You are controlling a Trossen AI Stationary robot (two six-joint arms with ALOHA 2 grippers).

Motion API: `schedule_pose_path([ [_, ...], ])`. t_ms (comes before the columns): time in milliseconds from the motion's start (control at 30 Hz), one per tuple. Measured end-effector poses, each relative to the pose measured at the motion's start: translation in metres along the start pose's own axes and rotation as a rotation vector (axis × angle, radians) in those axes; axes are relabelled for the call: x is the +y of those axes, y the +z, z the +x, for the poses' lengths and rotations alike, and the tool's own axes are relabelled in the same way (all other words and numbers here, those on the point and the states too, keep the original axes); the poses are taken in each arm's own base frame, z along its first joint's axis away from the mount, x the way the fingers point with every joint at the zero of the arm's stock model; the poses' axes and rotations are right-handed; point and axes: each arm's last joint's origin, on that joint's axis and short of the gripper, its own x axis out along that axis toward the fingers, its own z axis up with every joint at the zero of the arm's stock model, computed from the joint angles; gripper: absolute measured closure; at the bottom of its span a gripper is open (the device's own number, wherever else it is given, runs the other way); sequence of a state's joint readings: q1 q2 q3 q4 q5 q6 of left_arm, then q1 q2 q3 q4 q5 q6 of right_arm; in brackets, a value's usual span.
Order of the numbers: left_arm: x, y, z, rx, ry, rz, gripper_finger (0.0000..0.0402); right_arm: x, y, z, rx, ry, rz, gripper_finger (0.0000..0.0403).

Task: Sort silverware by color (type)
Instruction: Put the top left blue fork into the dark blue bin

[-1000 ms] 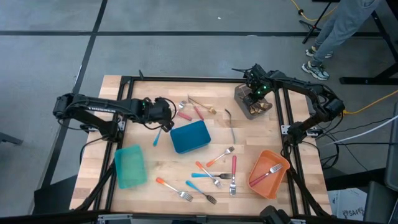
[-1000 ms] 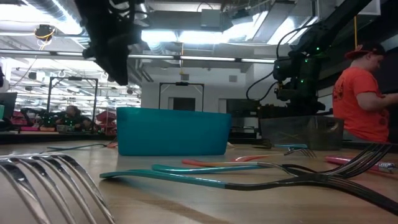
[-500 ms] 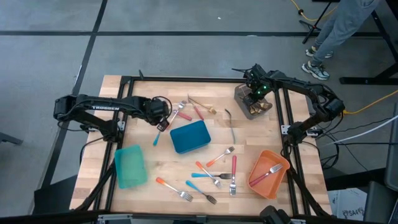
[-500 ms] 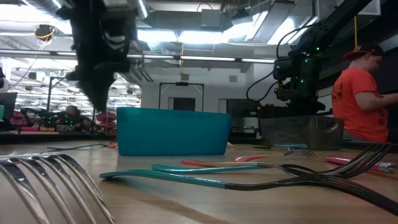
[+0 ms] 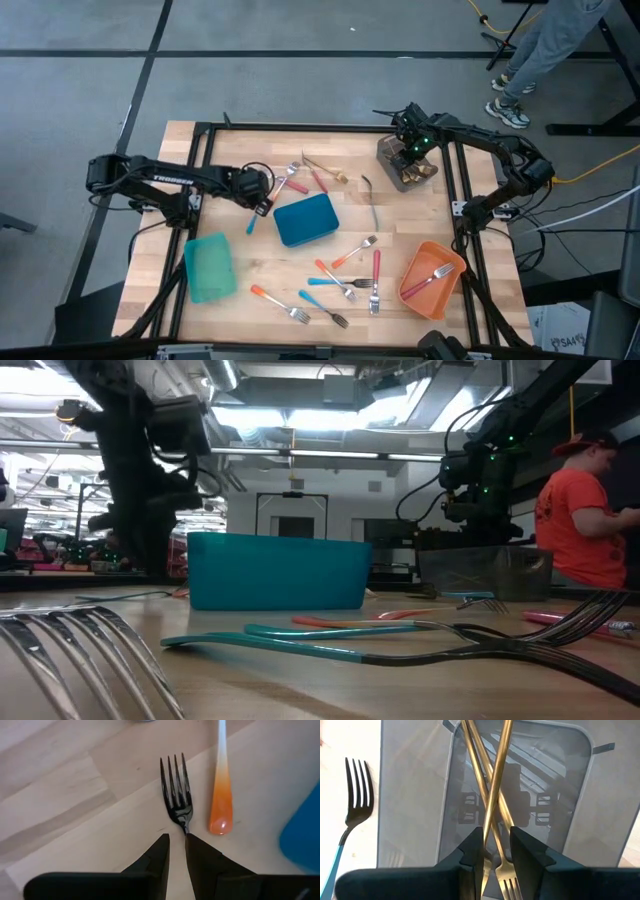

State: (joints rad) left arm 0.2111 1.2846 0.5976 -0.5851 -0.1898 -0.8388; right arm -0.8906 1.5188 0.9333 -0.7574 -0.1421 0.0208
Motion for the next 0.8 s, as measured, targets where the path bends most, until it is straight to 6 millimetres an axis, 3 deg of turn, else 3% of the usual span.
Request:
schedule_pose_path([
  [233, 0.001, -0.006, 0.009, -0.007, -0.055, -0.006, 0.0346, 0.000, 0.000, 0.000, 0.000, 0.000, 0.000, 0.0317],
  [800, -0.007, -0.014, 0.007, -0.047, -0.047, 0.054, 0.0346, 0.000, 0.000, 0.000, 0.000, 0.000, 0.000, 0.0317],
])
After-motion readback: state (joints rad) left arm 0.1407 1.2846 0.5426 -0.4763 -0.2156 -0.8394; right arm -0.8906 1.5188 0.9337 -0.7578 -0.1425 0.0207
